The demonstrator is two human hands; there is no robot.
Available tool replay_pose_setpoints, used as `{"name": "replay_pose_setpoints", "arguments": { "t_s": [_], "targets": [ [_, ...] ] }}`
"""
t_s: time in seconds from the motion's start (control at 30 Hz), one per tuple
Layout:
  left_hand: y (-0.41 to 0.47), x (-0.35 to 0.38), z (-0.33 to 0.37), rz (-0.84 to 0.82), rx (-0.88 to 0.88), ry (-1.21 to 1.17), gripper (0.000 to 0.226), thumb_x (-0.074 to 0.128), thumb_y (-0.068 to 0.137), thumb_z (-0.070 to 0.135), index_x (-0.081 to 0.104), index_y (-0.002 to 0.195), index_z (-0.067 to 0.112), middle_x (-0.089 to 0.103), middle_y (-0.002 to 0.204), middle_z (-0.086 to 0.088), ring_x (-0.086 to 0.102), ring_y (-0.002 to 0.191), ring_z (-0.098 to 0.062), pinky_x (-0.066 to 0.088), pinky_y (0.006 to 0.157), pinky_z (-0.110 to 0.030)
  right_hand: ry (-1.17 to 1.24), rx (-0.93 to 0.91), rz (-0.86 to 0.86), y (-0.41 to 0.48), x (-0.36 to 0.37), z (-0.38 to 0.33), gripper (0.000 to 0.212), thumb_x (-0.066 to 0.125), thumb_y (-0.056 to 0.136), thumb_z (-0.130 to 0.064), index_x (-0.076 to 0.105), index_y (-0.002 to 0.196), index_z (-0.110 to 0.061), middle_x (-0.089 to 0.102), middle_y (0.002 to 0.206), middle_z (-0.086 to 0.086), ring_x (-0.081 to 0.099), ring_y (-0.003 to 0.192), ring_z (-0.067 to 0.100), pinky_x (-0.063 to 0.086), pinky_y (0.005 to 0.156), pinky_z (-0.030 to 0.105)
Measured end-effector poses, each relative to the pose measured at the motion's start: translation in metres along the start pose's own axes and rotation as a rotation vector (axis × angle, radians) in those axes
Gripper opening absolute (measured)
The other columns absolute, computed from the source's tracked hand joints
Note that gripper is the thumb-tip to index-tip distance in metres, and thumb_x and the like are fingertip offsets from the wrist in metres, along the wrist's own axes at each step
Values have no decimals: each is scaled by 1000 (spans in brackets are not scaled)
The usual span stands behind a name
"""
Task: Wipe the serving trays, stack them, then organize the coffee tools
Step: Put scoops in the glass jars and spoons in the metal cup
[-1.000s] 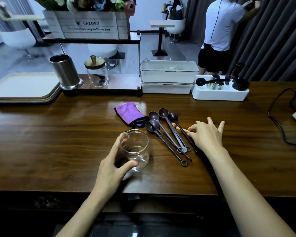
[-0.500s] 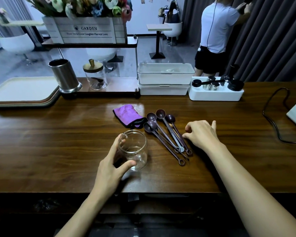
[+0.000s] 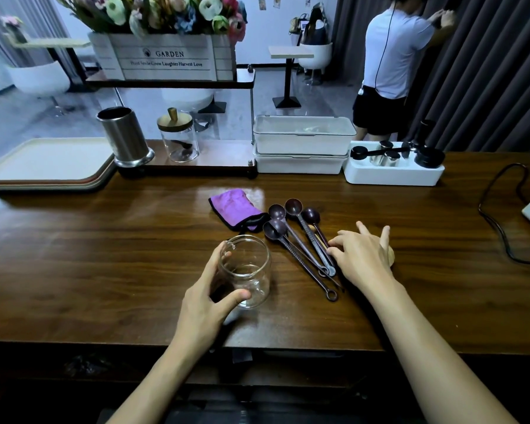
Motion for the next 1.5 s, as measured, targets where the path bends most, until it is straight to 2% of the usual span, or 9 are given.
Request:
{"name": "replay_pose_setpoints", "arguments": {
  "t_s": [0.1, 0.23, 0.57, 0.77, 0.83, 1.1, 1.2, 1.33, 1.5],
  "targets": [
    [0, 0, -2, -8, -2, -4, 99, 86, 78, 14, 33, 151, 55, 56, 142, 24, 49, 130, 13, 33, 103, -2, 39, -14, 13, -4, 4, 5, 27, 59, 98, -43, 67, 124, -43, 55, 146, -9, 19, 153, 24, -7, 119, 67],
    [1, 0, -5, -7, -6, 0, 99, 86, 78, 15, 33, 151, 57, 56, 143, 25, 49, 131, 11, 33, 103, -3, 71, -53, 28, -11, 9, 6, 24, 56, 100, -41, 67, 119, -51, 46, 153, -12, 8, 155, 23, -16, 115, 65],
    [1, 1, -5, 2, -18, -14, 99, 86, 78, 11, 34, 151, 52, 53, 130, 46, 48, 125, 19, 32, 99, 1, 43, 21, 16, -15, 8, 12, 23, 55, 99, -48, 70, 116, -48, 40, 158, -6, -2, 155, 26, -10, 114, 73],
    [0, 1, -1, -20, -9, -41, 96, 80, 64, 49, 34, 148, 58, 53, 129, 47, 48, 125, 20, 32, 98, 1, 26, -40, 29, -23, 7, 4, 31, 58, 97, -43, 62, 126, -52, 35, 161, -6, -5, 155, 27, -18, 110, 73],
    [0, 1, 0, -21, -6, -44, 96, 78, 63, 51, 34, 149, 58, 53, 130, 47, 48, 125, 19, 32, 99, 1, 15, -24, 39, -25, 9, 0, 29, 60, 96, -48, 64, 124, -50, 38, 159, -6, -4, 155, 28, -16, 111, 74],
    [1, 1, -2, -20, 5, -20, 98, 88, 74, 24, 34, 148, 57, 53, 130, 46, 48, 126, 18, 31, 99, 1, 131, 75, 185, -27, 16, -2, 11, 70, 91, -39, 78, 97, -35, 49, 152, 1, 7, 155, 30, -7, 115, 69],
    [1, 0, -2, -17, 8, -17, 96, 83, 71, 33, 33, 146, 63, 53, 134, 43, 48, 128, 17, 31, 100, 0, 119, 68, 220, -27, 19, -4, 9, 71, 91, -34, 79, 93, -31, 54, 148, 3, 12, 154, 30, -4, 115, 72],
    [1, 0, -4, -10, 3, -16, 101, 88, 76, 18, 33, 145, 67, 55, 136, 39, 49, 128, 15, 33, 100, -1, 102, 69, 252, -27, 21, -5, 9, 69, 91, -28, 78, 91, -27, 60, 140, 5, 20, 152, 30, 2, 114, 74],
    [1, 0, -7, -17, -6, -11, 100, 88, 77, 18, 33, 150, 59, 57, 141, 26, 50, 130, 11, 34, 104, -4, 125, 80, 285, -27, 22, -4, 5, 70, 88, -22, 75, 90, -24, 67, 124, 1, 34, 144, 27, 6, 114, 74]
  ]
}}
Point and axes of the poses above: each hand's wrist, its own y-axis towards the middle knuckle, its own x-axis out of the palm, z = x × y, the point moved 4 cm from there along y, towards the middle knuckle
